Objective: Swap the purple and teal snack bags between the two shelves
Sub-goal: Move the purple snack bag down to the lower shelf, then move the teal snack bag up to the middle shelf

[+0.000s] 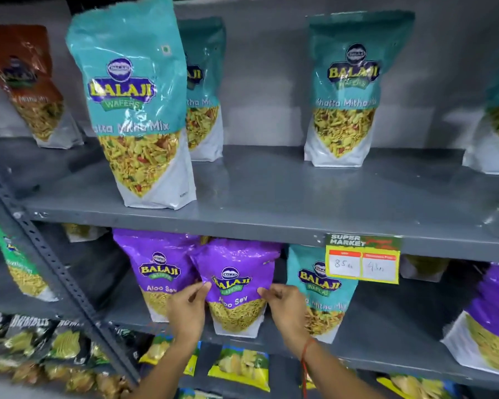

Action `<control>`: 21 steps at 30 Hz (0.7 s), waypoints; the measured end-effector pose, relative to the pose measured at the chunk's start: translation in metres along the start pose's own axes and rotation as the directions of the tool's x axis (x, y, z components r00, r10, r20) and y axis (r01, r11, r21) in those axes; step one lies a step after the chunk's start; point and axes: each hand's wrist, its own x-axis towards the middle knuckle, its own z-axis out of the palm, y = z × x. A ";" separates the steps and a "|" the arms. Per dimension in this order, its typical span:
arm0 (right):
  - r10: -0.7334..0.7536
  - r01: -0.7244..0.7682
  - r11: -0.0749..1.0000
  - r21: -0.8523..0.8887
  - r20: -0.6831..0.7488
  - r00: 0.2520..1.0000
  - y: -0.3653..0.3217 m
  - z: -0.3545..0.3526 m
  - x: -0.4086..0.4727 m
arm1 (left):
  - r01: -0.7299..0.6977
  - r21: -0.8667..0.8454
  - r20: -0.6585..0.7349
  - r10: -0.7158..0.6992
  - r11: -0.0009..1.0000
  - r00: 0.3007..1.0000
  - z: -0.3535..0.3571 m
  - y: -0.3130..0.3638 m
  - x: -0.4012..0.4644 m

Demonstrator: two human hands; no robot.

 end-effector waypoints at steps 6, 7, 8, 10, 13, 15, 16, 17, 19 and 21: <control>-0.028 0.027 0.999 -0.046 -0.017 0.999 0.014 0.009 -0.002 | 0.016 0.008 0.025 -0.016 1.000 1.000 0.004 -0.012 0.000; -0.018 0.018 0.999 -0.045 0.001 1.000 0.012 0.008 -0.002 | 0.040 -0.011 0.018 -0.040 0.999 0.999 0.004 -0.010 -0.002; -0.013 0.014 0.999 -0.040 0.013 1.000 0.012 0.006 -0.004 | 0.086 -0.060 -0.008 -0.086 0.994 0.996 0.003 -0.006 -0.005; 0.026 -0.027 0.999 0.026 0.051 0.998 0.010 -0.001 -0.012 | 0.155 -0.188 -0.100 -0.176 0.970 0.979 0.001 0.006 -0.013; 0.074 -0.075 0.994 0.085 0.017 0.997 0.014 -0.022 -0.030 | 0.103 -0.281 -0.169 -0.154 0.954 0.974 0.007 0.034 -0.032; 0.081 -0.074 0.992 0.099 -0.067 0.994 0.016 -0.040 -0.043 | 0.058 -0.297 -0.081 -0.085 0.953 0.993 0.018 0.052 -0.050; 0.080 -0.067 0.993 0.100 -0.132 0.988 0.018 -0.052 -0.049 | 0.044 -0.284 -0.018 -0.051 0.958 0.999 0.025 0.059 -0.059; 0.074 -0.058 0.995 0.083 -0.201 0.977 0.018 -0.065 -0.053 | 0.017 -0.268 0.045 -0.005 0.963 0.999 0.033 0.066 -0.067; 0.066 -0.046 0.997 0.067 -0.327 0.943 0.023 -0.090 -0.058 | -0.047 -0.188 0.173 0.081 0.981 0.982 0.050 0.071 -0.079; 0.088 -0.052 0.994 0.098 -0.412 0.907 0.031 -0.113 -0.055 | -0.115 -0.081 0.264 0.133 0.990 0.955 0.067 0.076 -0.085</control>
